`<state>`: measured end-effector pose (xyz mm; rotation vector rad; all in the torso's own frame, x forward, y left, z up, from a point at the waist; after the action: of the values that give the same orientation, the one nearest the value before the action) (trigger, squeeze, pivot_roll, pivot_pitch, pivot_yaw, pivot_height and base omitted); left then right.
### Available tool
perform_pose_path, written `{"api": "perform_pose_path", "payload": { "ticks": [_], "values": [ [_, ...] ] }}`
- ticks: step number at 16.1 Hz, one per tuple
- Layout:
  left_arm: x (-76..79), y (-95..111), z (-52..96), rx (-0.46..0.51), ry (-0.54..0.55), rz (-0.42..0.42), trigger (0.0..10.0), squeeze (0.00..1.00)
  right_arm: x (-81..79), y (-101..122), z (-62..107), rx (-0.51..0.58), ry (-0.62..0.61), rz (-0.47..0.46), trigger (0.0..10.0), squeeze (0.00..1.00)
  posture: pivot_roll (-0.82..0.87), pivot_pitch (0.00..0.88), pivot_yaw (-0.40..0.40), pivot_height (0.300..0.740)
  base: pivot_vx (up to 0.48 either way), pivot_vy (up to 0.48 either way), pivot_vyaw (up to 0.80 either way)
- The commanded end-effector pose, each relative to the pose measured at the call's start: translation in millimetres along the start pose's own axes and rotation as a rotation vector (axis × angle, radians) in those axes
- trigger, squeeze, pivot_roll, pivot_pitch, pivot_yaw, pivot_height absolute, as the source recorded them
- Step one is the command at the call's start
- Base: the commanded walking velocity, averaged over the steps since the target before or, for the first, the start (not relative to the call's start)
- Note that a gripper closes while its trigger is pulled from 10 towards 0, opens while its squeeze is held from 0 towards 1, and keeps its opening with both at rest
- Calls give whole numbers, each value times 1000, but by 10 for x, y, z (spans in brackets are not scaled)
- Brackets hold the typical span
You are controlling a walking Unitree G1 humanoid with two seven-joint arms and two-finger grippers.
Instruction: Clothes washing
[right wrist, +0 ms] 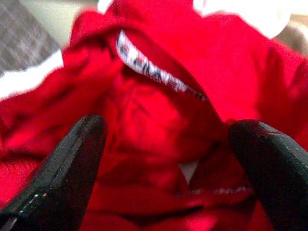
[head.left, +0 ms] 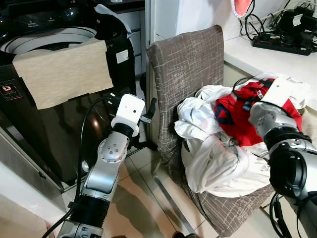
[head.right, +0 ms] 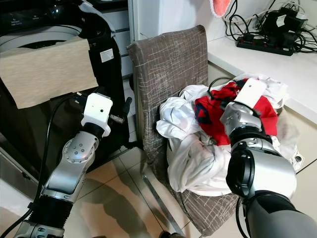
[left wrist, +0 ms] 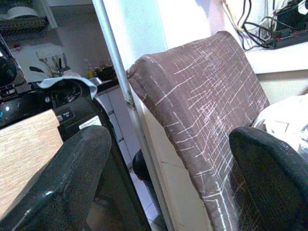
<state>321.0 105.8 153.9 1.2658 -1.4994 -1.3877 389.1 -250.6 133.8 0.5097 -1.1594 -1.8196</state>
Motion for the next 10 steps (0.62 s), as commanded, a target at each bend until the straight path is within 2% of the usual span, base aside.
{"api": "perform_pose_path", "payload": {
  "ticks": [1, 2, 4, 7, 9, 10],
  "values": [
    [10, 74, -31, 26, -4, 1, 10000, 0, 39, -179, -24, -78, -18, 8, 10000, 0, 39, 0, -22, 740, 0, 0, 0],
    [11, 78, -35, 27, -6, 1, 10000, 0, 28, -253, -24, -123, -9, -26, 10000, 0, 39, 0, -22, 740, 0, 0, 0],
    [12, 84, -38, 29, -8, 2, 10000, 0, 28, -326, -22, -161, -15, -32, 10000, 0, 39, 0, -22, 740, 0, 0, 0],
    [8, 97, -42, 32, -7, 3, 10000, 0, 28, -398, -26, -177, -7, -12, 10000, 0, 38, 0, -23, 740, 0, 0, 0],
    [28, 93, -45, 31, -12, 7, 10000, 0, 66, -553, -39, -208, -10, 23, 10000, 0, 34, 0, -25, 740, 0, 0, 0],
    [37, 92, -47, 31, -13, 8, 10000, 0, 99, -621, -49, -216, -13, 38, 8392, 0, 34, 1, -24, 740, 0, 0, 0]
  ]
}}
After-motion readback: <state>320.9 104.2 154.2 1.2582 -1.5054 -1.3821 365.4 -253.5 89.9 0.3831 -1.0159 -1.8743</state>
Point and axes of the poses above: a point about 5 cm out from each wrist's last joint towards the gripper, its own z axis pointing back from the gripper into the wrist, its own y axis along the axis of the wrist's last joint, x = y × z, the point moved 1 cm from there along -z, pointing out of the wrist towards the gripper, and after that the axes turned 11 degrees about z, right-handed, at the moved point
